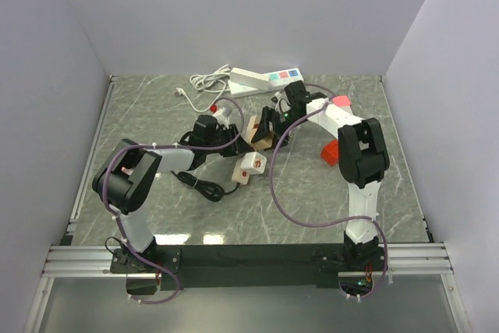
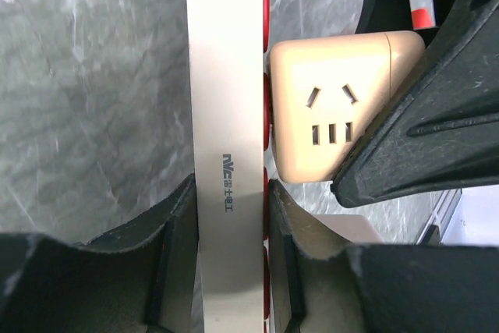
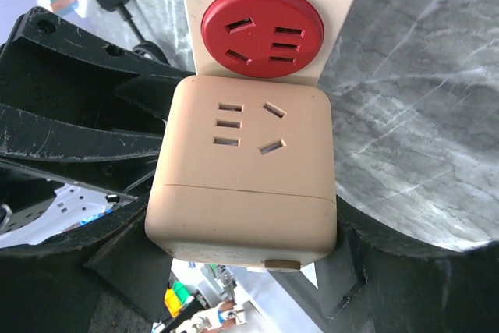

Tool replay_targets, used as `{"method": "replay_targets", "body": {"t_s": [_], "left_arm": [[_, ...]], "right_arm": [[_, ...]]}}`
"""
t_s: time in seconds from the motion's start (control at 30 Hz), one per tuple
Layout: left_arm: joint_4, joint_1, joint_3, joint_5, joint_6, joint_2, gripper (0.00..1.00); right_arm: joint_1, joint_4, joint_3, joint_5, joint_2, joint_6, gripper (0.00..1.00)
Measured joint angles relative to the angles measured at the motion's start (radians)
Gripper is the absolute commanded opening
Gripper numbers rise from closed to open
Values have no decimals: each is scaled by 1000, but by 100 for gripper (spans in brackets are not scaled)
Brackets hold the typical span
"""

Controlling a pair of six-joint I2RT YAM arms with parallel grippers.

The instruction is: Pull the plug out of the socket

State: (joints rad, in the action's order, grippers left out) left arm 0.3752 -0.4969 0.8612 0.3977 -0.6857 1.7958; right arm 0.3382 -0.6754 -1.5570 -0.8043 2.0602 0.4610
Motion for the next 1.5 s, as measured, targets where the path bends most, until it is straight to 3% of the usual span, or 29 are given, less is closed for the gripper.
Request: {"method": "replay_targets", "body": {"t_s": [0.23,0.4,0.53,0.67,0.87,1.0,1.13,1.33,1.5], "left_arm": [[-34,1,4,-10,7,2,1],[-119,15,-6,36,4,4,1],[-134,24,-6,68,5,3,1],[-124,26,-6,76,4,0,1],[7,29,1,29,-9,-8,1],[48,29,8,12,-9,-13,1],[13,27,6,16,-3,-11,1],[-119,38,-5,35,-4,2,1],[-135,74,-3,32,-8,0,1]], "right_arm": [[19,68,49,6,-4,28,0],[111,279,254,184,-120,239,0],[150,321,303,302,-180,321,0],[124,208,215,264,-146,252,0],[21,-105,-116,68,11,3,0],[-13,-177,-190,-26,53,-82,0],[8,-81,-83,0,17,-45,0],[112,132,189,202,-158,171,0],[148,143,183,205,-259,229,0]]}}
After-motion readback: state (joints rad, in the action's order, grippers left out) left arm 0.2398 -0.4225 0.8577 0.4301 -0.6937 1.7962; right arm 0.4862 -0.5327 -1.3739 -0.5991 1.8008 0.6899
